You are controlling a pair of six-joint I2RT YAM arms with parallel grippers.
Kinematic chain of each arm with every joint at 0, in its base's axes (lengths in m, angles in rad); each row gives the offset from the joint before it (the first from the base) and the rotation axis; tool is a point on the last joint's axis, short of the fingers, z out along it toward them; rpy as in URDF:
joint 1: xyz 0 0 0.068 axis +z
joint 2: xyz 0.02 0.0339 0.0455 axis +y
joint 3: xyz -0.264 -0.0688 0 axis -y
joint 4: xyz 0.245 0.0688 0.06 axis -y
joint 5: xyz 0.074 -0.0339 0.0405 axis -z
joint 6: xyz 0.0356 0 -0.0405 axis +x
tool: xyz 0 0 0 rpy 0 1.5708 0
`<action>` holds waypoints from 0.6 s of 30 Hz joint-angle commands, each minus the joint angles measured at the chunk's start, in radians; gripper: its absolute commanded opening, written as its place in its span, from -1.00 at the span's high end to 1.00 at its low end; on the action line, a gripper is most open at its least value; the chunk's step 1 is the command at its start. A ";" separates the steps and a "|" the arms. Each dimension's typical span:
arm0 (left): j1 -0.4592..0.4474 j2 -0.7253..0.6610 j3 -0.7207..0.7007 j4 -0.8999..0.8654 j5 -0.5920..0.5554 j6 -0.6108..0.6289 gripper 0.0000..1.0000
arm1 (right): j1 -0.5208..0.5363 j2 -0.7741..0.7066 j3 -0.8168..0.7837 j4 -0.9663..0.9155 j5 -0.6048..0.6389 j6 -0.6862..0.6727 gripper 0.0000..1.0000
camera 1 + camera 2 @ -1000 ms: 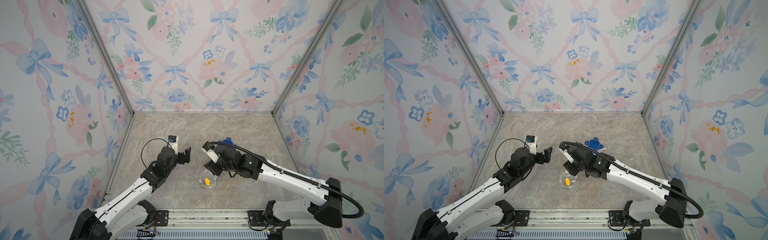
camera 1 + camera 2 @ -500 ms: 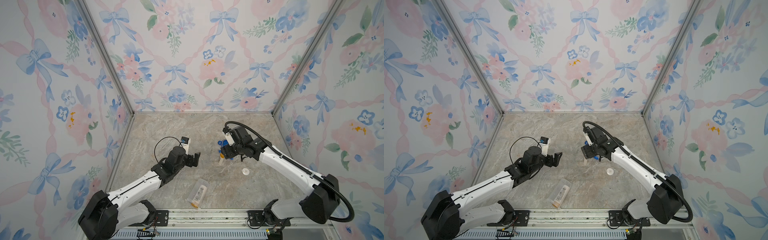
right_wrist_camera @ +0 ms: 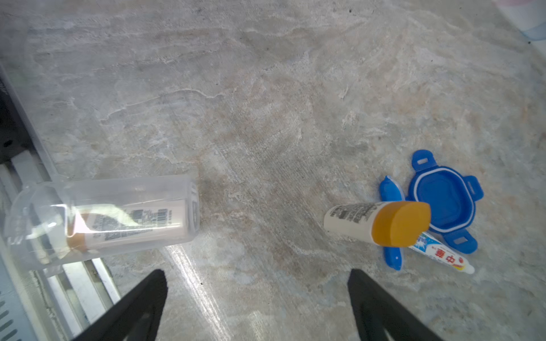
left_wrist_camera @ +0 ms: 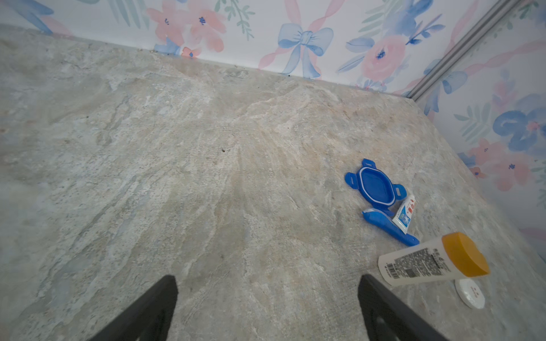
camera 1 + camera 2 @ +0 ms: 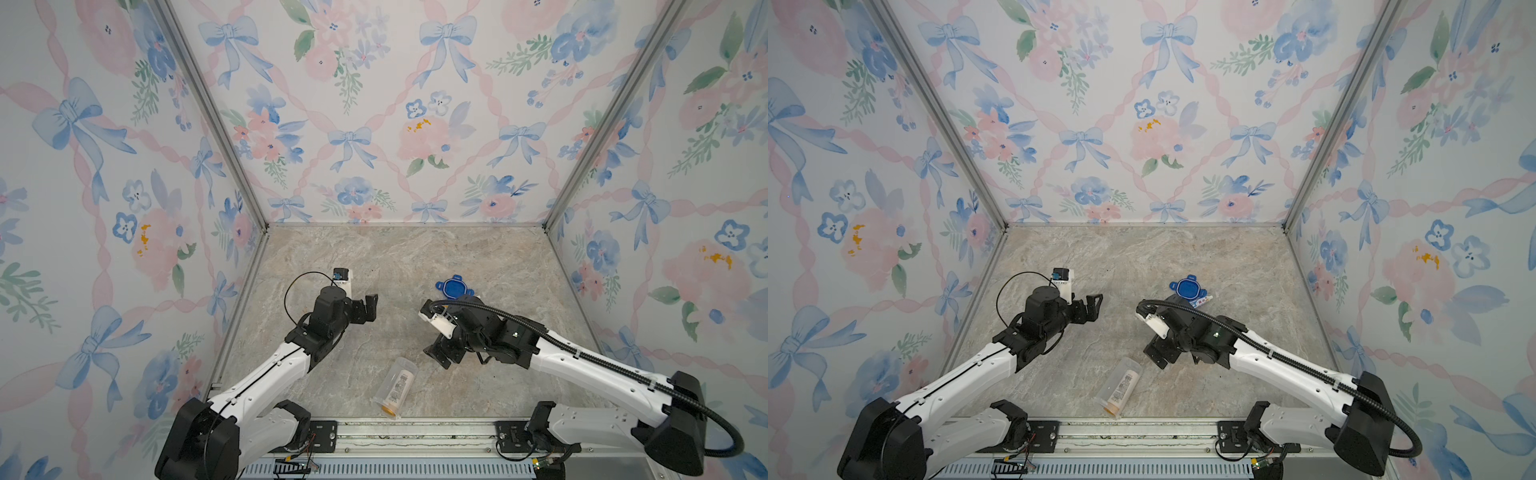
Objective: Pack away toiletry kits
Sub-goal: Adjust the container at the center of the board.
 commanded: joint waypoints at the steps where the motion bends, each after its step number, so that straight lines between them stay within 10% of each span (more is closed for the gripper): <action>1: 0.081 -0.015 -0.019 0.005 0.100 -0.061 -0.96 | 0.161 -0.026 0.014 -0.008 0.116 0.076 -0.94; 9: 0.255 -0.033 -0.030 0.003 0.143 -0.096 -0.96 | 0.563 0.207 0.180 -0.110 0.491 0.264 -0.94; 18: 0.362 -0.125 -0.028 0.008 0.152 -0.118 -0.96 | 0.679 0.420 0.293 -0.196 0.499 0.279 -0.94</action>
